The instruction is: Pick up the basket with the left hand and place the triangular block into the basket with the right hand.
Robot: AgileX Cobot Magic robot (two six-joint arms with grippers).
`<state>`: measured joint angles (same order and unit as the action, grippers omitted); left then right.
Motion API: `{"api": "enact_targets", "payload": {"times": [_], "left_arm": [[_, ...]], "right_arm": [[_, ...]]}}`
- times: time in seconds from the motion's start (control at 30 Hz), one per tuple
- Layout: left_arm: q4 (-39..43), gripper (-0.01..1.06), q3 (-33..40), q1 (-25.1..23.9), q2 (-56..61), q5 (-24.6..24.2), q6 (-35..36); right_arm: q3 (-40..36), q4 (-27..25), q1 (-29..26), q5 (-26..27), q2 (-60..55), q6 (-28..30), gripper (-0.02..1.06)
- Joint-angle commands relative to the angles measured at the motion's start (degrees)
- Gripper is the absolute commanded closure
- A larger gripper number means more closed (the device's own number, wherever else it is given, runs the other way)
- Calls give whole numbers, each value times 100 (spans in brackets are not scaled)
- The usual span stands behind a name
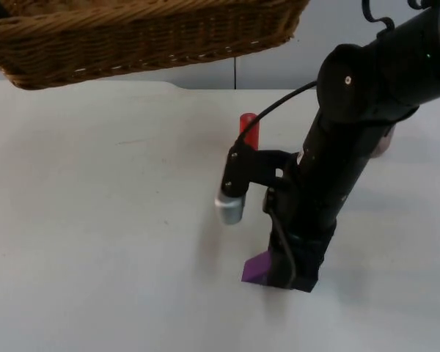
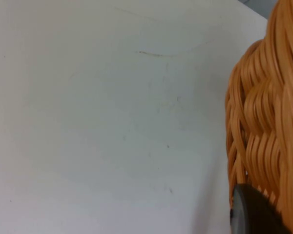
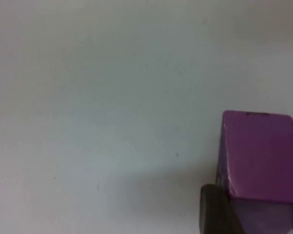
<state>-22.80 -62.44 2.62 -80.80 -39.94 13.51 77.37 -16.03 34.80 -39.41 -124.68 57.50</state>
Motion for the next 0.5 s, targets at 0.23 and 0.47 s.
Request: {"api": "enact_targets", "payload": {"times": [0.23,0.47], "left_arm": [[-156,105,-21,25,88,65,29],[-125,105,-21,25,88,19,29]], "right_arm": [[-64,371,24,-290,311,-1659,104],[-1422,434,259,218,1692,-2808,105]]}}
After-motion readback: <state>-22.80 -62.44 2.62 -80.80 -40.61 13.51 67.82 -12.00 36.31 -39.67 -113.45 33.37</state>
